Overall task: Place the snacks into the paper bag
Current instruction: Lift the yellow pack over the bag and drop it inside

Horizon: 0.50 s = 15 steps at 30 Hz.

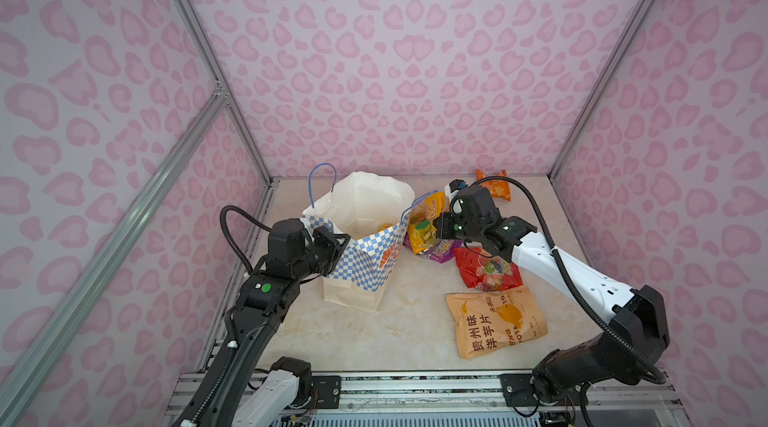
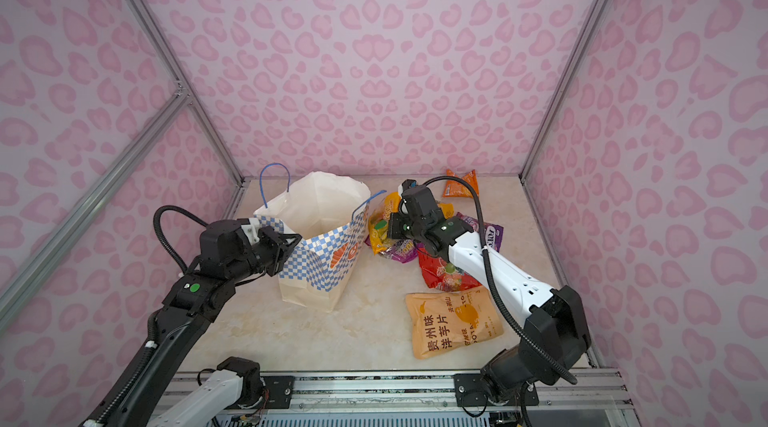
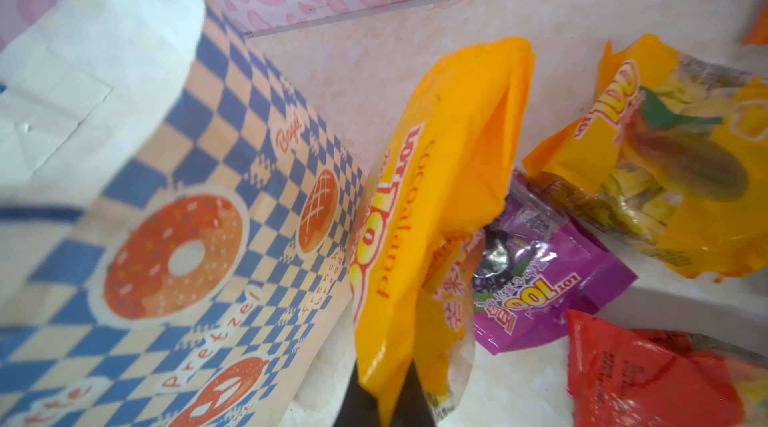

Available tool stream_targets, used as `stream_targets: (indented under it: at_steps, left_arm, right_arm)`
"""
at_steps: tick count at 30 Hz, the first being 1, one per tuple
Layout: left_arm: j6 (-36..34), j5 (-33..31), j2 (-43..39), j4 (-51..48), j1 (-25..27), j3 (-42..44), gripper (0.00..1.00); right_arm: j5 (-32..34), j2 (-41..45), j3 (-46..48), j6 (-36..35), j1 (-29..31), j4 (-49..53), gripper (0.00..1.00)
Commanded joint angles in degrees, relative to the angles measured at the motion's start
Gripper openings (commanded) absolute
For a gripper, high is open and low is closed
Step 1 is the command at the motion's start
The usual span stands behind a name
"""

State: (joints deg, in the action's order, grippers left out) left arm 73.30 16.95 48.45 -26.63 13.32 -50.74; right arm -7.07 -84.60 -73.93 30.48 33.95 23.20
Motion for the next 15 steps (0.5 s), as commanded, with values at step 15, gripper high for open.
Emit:
stream_targets:
  at_steps: [15]
  left_arm:
    - [-4.2,-6.1,-4.8,-16.4,1.1,1.0,0.03]
  right_arm:
    - [21.3,6.9,-18.7,-9.2,13.3,0.4,0.00]
